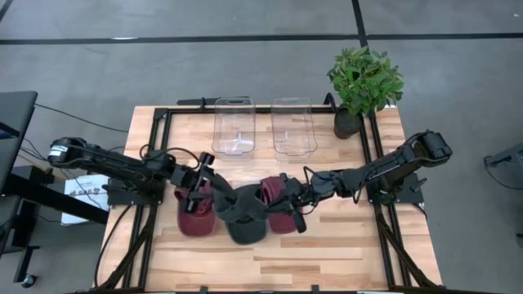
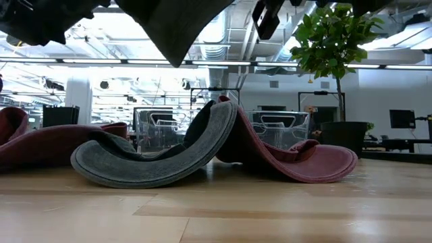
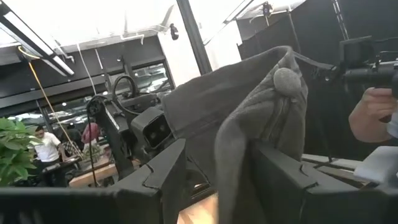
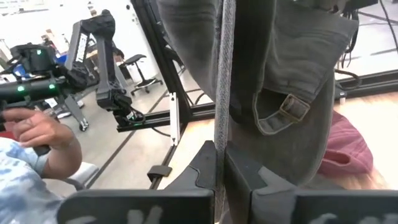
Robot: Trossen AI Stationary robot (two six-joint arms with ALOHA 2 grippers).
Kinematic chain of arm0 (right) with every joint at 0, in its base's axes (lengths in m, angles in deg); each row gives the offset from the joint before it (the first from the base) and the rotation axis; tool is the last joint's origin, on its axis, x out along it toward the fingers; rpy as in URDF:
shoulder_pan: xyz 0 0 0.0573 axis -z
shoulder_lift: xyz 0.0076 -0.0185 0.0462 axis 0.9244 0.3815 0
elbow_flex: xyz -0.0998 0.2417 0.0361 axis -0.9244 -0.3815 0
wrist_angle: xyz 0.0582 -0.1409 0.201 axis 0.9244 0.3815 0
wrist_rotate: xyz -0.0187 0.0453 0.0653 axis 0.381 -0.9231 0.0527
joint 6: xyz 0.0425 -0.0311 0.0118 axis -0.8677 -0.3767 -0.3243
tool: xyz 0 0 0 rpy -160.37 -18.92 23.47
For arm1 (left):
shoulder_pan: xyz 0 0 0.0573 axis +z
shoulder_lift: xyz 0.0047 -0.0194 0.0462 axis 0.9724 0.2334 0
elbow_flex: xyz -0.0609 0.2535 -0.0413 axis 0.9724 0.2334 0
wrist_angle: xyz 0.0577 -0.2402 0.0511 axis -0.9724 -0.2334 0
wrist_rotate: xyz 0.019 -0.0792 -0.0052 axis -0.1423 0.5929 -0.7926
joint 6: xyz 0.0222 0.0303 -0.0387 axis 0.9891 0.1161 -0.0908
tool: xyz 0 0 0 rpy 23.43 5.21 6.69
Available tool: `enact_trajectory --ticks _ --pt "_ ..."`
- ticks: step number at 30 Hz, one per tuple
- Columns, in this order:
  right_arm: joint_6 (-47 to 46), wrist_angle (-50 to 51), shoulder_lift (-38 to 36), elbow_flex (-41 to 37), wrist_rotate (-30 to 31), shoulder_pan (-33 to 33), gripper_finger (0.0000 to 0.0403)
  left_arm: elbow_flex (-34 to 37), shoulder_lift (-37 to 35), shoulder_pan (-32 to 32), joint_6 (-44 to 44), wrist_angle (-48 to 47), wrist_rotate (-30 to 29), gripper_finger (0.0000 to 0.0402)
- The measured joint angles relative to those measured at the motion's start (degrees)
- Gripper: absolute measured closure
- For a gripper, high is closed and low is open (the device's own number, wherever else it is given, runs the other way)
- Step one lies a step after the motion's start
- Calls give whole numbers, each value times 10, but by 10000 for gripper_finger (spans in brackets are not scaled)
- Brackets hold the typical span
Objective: Pick & Place hat
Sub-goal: Put the right black cap into the left transparent bin
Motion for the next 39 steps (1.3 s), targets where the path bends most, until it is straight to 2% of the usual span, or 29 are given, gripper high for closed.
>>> enact_trajectory --ticks 7,10,14,15,18,29,34,39 --pt "0 0 0 0 0 2 401 -6 7 -1 -23 -1 0 246" --pt "0 3 0 0 0 2 400 -6 7 -1 -26 0 1 288" --pt "0 15 -3 0 0 2 401 -6 7 -1 -39 0 1 377" --pt "0 16 -3 0 0 2 401 -6 7 0 -41 0 7 388" --pt "6 34 -11 0 -2 2 399 -6 7 -1 -43 -1 38 391" --pt "50 136 -76 1 -2 2 363 -6 -18 -3 -67 -1 39 394" --pt "55 149 -71 1 -2 2 350 -6 -18 -3 -71 -5 40 393" --pt "55 178 -51 1 1 4 321 -6 -18 -3 -88 -5 41 393"
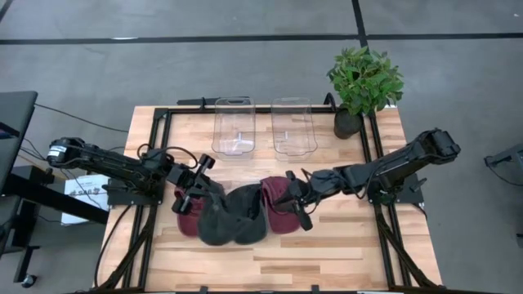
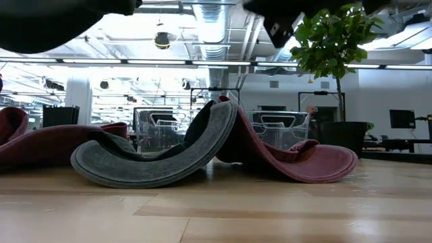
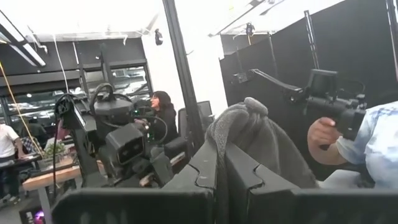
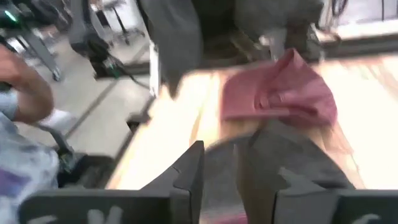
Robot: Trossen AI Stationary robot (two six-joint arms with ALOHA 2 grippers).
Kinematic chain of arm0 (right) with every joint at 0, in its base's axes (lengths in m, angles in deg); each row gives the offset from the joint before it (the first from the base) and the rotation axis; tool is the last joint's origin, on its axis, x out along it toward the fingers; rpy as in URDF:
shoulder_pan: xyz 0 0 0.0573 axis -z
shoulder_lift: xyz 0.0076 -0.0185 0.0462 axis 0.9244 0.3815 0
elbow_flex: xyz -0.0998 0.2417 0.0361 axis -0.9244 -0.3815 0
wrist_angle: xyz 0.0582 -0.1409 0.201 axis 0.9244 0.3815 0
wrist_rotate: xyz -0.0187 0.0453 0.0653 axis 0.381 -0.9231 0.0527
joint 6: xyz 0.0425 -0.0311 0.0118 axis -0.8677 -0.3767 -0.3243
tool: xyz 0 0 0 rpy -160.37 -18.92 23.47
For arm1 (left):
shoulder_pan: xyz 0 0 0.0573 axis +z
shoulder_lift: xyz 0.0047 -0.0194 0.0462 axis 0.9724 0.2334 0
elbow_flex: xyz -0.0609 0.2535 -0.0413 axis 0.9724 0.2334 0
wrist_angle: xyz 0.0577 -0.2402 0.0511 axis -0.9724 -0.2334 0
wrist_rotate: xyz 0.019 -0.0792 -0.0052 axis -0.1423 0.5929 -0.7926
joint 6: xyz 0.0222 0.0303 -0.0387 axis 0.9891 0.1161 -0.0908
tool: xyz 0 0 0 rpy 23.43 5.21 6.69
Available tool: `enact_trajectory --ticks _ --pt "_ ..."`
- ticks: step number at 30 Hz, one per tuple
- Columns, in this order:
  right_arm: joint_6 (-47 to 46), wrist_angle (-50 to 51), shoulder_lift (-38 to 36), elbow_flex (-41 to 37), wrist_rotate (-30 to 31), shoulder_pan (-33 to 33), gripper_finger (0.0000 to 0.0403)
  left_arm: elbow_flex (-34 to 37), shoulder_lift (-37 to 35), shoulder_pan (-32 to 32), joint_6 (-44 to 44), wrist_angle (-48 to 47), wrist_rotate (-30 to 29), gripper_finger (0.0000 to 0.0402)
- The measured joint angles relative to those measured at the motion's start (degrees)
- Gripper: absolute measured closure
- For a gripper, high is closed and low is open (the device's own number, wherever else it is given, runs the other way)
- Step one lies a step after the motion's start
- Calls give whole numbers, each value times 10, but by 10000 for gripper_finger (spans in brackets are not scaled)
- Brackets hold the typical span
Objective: Pick & Place hat
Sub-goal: Put the right black cap into the left transparent bin
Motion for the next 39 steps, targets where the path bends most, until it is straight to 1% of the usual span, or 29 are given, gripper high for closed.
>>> enact_trajectory --ticks 5,10,14,18,20,25,27,30,32,39 --pt "11 -3 4 0 33 3 288 0 0 0 -23 -4 0 392" --pt "62 -20 -10 7 58 1 266 0 0 0 -28 -42 -5 392" --pt "120 -19 -13 34 58 2 257 0 0 0 -31 -55 -7 392" --pt "190 -20 -8 66 58 1 252 0 1 0 -36 -56 -9 392" --pt "209 -14 -5 80 57 0 252 0 1 0 -36 -56 -10 392" --pt "212 25 -5 114 53 5 259 0 1 0 -36 -56 -33 392" --pt "212 38 -5 119 43 6 261 0 1 0 -36 -56 -37 392" --pt "234 30 2 122 11 6 264 0 1 0 -36 -56 -38 392" --pt "246 35 10 121 10 6 264 0 1 0 -36 -56 -38 392" --pt "271 -13 56 122 11 22 256 0 1 0 -35 -56 -38 392"
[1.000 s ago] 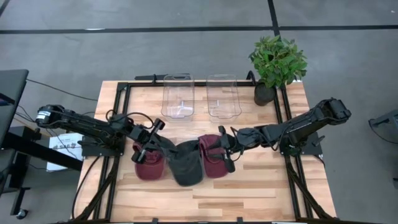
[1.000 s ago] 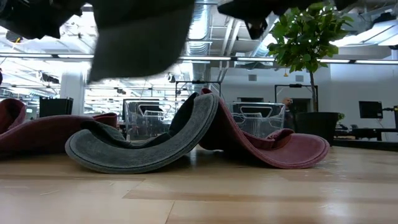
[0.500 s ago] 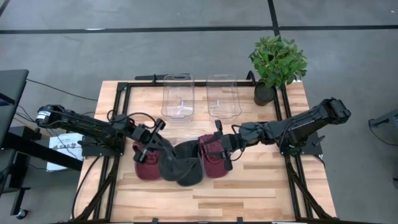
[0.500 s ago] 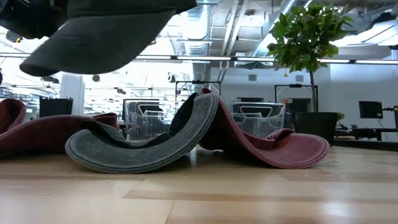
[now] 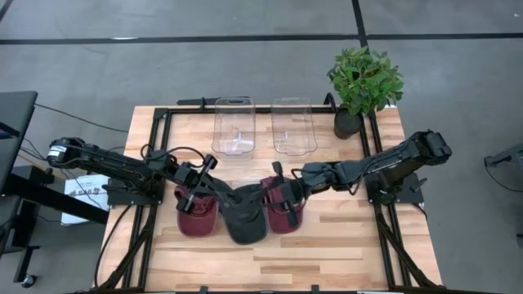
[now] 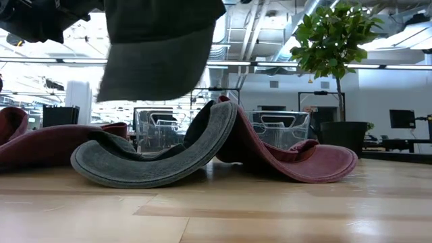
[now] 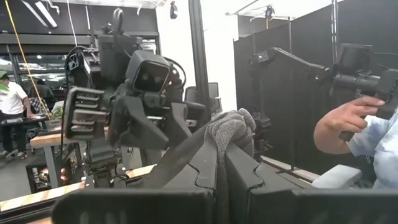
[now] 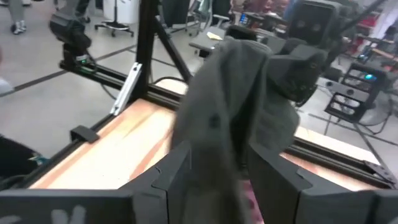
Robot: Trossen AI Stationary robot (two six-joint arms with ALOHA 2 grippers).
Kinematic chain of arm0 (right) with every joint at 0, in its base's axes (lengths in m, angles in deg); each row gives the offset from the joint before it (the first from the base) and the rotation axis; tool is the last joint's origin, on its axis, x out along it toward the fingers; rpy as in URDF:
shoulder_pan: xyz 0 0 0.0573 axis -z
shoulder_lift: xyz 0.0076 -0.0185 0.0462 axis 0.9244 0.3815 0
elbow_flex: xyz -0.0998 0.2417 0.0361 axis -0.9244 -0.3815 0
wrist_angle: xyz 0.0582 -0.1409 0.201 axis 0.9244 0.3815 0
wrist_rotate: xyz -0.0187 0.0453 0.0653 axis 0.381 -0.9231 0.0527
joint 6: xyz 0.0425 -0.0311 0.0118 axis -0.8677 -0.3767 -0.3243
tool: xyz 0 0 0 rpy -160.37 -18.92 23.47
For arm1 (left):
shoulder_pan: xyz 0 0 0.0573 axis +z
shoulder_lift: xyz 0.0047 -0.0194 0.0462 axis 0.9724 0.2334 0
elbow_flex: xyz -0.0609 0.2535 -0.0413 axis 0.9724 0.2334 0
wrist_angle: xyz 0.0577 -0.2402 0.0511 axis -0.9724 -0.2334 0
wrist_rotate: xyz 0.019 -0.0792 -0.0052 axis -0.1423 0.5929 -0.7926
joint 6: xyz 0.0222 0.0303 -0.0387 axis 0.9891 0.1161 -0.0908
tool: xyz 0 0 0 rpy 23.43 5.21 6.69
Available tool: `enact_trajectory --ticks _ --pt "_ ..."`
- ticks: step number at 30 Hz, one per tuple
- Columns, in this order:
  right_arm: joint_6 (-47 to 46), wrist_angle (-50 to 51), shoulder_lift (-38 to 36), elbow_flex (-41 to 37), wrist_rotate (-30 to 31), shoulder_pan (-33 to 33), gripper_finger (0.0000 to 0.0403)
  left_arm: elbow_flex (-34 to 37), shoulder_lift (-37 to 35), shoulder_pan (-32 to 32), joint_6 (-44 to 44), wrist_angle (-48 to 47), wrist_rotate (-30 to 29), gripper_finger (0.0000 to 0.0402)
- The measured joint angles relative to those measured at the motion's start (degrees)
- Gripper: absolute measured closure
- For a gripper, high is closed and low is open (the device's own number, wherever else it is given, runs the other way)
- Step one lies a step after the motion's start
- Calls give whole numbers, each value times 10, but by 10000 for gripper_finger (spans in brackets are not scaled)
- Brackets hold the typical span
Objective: Pick & Place hat
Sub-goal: Put the right black cap into the left transparent bin
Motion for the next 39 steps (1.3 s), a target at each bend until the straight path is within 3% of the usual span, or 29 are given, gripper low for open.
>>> enact_trajectory --ticks 10,22,25,29,39 --pt "18 -10 12 9 -4 11 250 0 0 0 16 1 -6 392" --pt "-36 -7 78 51 -85 29 260 0 0 0 16 13 -13 392" --pt "-36 -4 77 53 -96 33 296 0 0 0 13 11 -13 392" --pt "-49 -5 71 55 -90 33 388 0 0 0 13 9 -13 392" --pt "-66 -6 64 56 -89 38 402 0 0 0 12 3 -8 368"
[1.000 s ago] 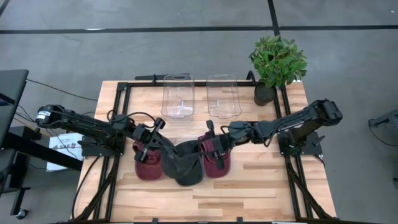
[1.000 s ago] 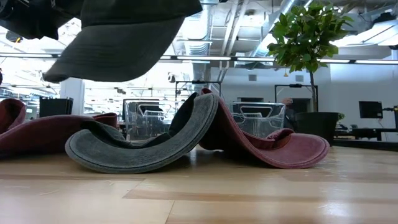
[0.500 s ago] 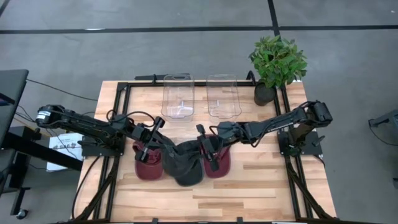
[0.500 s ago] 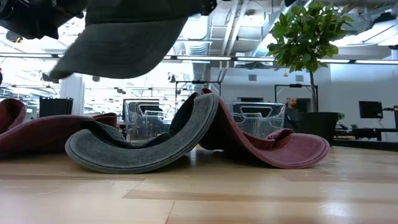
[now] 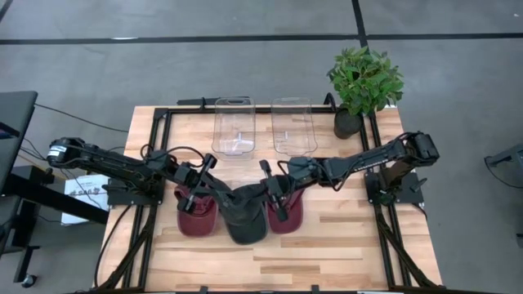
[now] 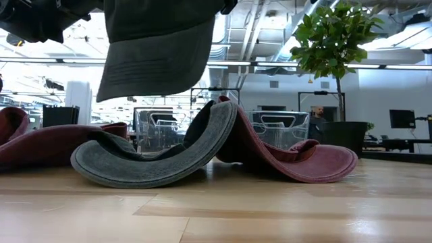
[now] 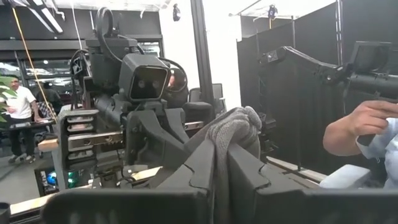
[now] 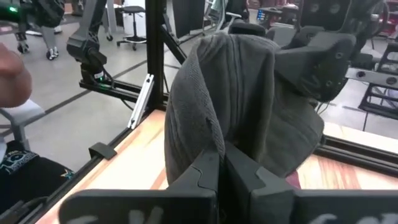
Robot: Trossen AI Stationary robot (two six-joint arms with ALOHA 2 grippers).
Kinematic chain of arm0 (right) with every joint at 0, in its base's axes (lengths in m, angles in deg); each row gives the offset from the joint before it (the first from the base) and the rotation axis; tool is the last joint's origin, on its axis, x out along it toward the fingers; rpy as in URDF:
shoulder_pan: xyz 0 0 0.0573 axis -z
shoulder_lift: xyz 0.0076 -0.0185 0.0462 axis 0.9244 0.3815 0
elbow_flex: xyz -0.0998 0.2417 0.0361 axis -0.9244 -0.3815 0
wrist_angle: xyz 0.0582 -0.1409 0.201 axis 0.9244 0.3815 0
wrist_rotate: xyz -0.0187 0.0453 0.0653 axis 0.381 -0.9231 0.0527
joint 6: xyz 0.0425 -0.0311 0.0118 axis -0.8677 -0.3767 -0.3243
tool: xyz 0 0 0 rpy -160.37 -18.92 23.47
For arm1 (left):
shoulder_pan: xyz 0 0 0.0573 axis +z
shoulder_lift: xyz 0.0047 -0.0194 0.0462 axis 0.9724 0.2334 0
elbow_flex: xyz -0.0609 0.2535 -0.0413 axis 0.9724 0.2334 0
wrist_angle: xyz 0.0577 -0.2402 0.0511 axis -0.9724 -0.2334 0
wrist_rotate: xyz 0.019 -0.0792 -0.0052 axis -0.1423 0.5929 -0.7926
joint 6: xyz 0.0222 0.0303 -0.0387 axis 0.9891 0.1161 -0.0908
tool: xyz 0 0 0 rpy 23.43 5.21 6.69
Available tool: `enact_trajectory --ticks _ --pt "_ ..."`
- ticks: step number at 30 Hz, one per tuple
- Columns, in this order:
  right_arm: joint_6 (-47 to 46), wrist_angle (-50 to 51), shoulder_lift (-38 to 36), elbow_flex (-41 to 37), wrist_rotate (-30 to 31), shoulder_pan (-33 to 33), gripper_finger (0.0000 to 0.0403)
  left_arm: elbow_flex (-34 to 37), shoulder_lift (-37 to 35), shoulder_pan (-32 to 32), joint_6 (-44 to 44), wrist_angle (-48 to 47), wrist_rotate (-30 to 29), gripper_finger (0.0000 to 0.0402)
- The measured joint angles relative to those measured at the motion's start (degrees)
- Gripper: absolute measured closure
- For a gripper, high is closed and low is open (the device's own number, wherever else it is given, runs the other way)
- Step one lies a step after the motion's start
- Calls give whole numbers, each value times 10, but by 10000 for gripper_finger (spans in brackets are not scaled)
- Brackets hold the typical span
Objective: Pick & Place hat
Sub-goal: Put the right black cap into the left transparent bin
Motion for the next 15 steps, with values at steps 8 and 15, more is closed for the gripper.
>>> enact_trajectory --ticks 8,15 --pt "0 4 0 0 0 0 402 0 0 0 -3 -46 0 304" --pt "0 7 0 0 -2 0 403 -14 0 0 -22 -79 0 279"
